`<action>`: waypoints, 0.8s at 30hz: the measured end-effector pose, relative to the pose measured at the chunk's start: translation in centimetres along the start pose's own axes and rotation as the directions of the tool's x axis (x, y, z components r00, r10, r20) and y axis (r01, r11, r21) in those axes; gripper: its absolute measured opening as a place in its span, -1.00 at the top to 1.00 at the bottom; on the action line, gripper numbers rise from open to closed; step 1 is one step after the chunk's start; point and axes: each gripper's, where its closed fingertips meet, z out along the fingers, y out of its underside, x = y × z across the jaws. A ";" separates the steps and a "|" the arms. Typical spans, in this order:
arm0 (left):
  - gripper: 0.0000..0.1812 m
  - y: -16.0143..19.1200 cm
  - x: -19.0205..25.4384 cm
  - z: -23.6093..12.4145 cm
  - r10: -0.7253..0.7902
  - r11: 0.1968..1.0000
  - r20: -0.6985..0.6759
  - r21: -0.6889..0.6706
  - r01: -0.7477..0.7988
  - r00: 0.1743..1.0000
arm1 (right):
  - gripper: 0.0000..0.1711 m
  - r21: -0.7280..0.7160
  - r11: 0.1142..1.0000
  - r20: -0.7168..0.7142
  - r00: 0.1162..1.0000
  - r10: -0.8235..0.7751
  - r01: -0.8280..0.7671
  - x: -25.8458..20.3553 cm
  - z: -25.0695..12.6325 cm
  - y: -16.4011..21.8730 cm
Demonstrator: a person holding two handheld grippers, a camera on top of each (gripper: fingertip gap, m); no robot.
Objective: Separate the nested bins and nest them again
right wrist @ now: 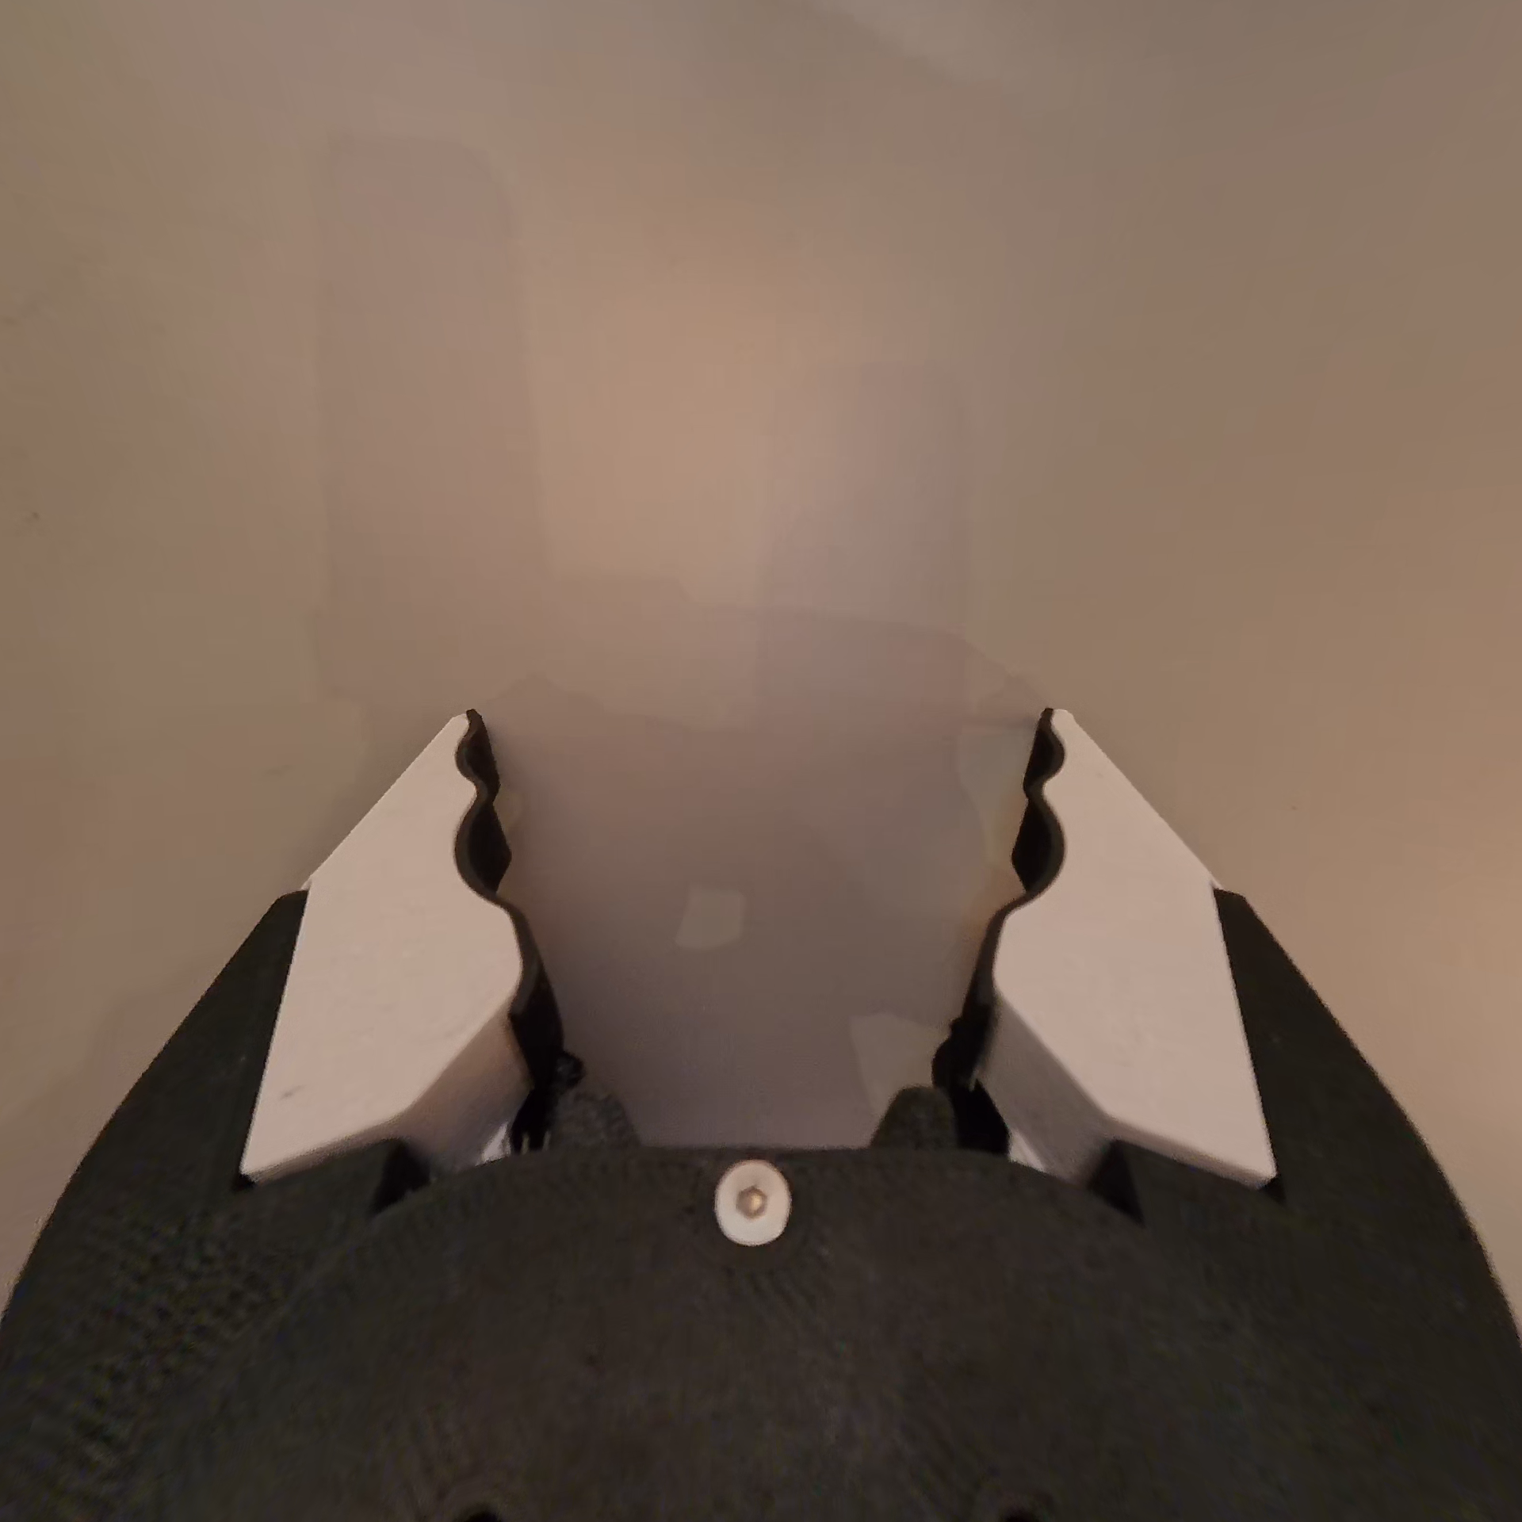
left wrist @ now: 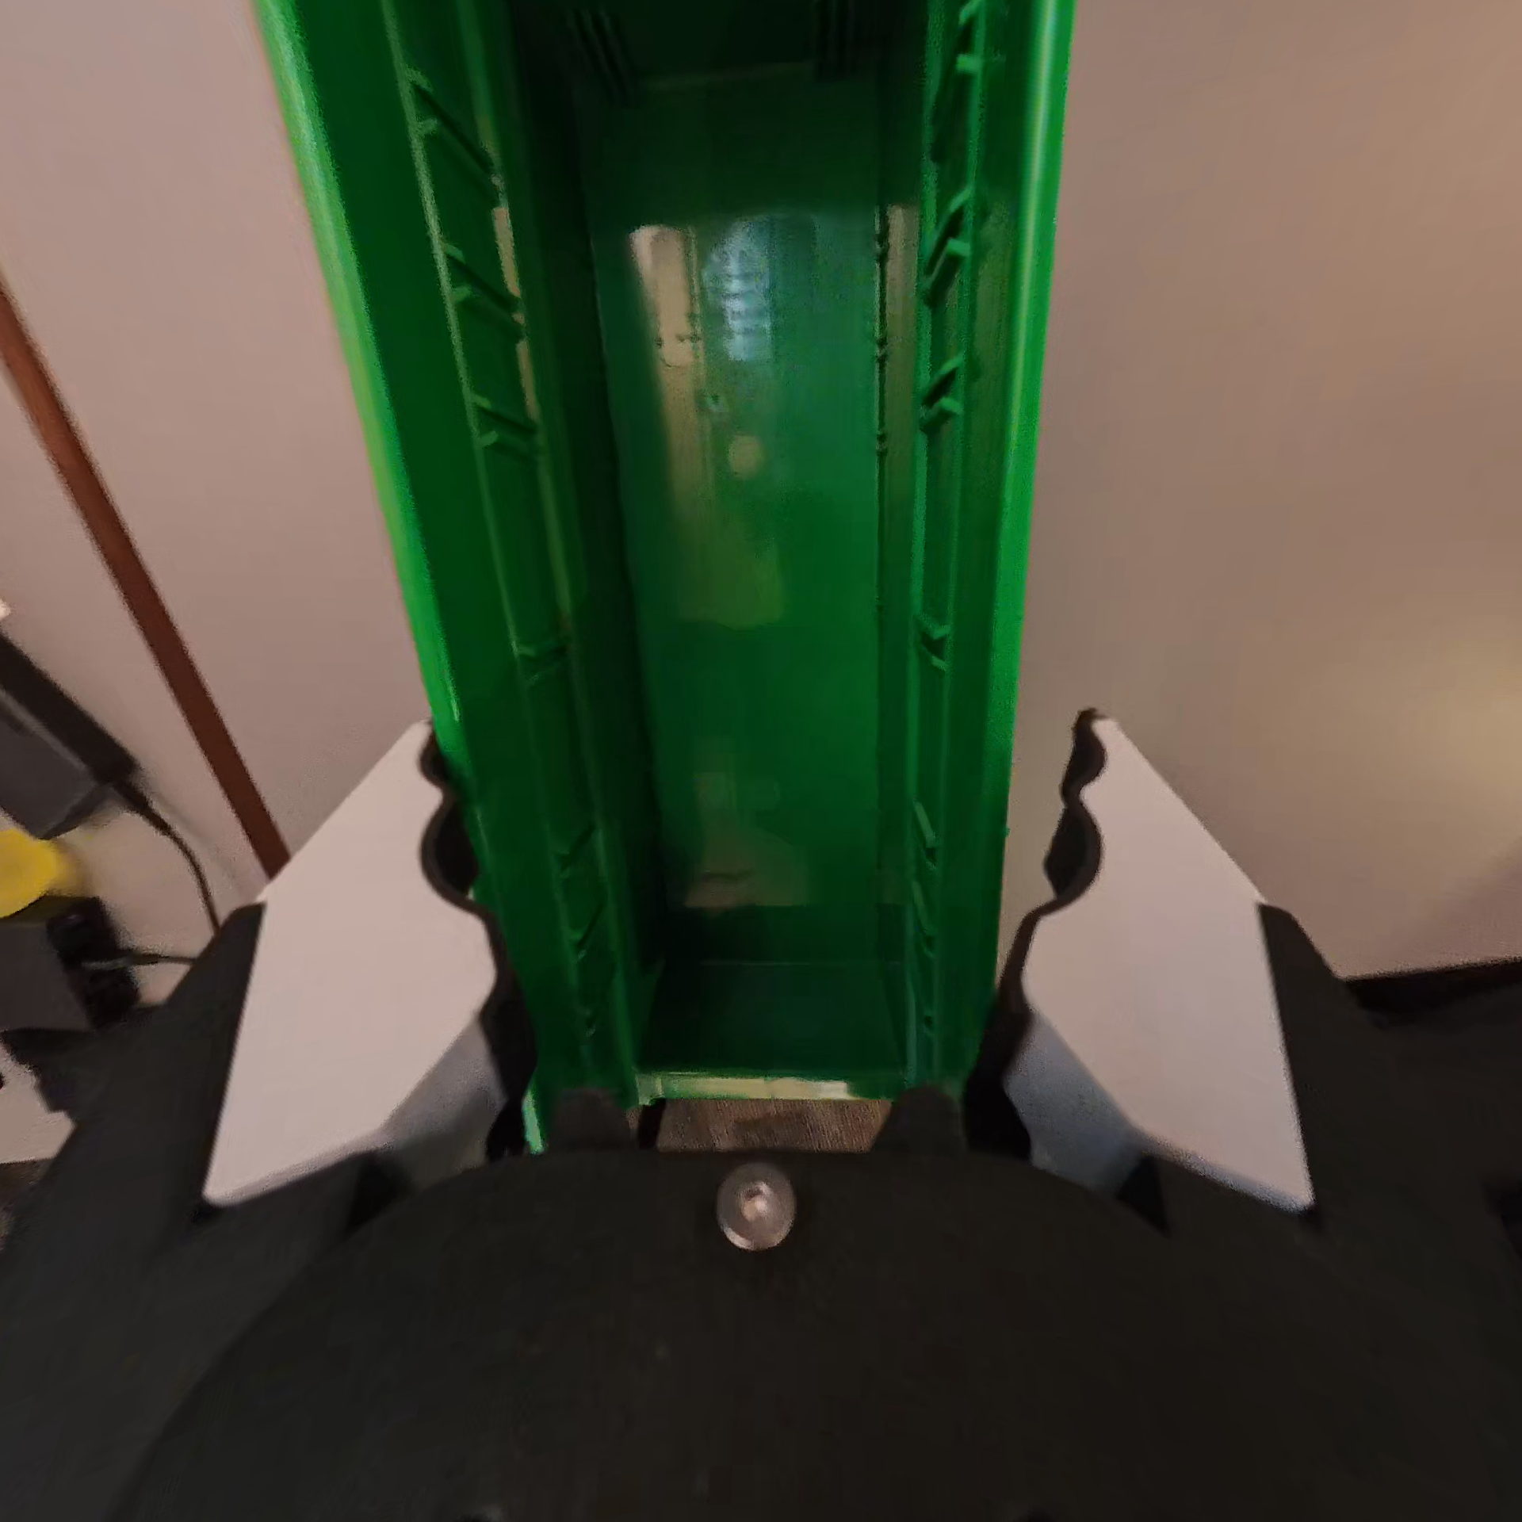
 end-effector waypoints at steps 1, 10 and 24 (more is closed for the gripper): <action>-0.49 0.0 -0.2 0.2 -0.001 1.000 -0.008 -0.020 0.001 1.000 | -0.47 0.000 1.000 0.000 1.000 0.000 0.000 0.0 0.0 0.0; -0.17 -0.3 -0.5 -0.5 -0.038 0.999 -0.074 -0.018 0.037 0.996 | -0.47 0.002 1.000 0.003 1.000 -0.004 0.004 0.0 0.0 0.0; -0.24 -0.2 0.2 -1.5 0.005 1.000 -0.141 -0.016 -0.007 0.990 | -0.47 0.004 1.000 0.003 1.000 -0.004 0.004 0.0 0.0 0.0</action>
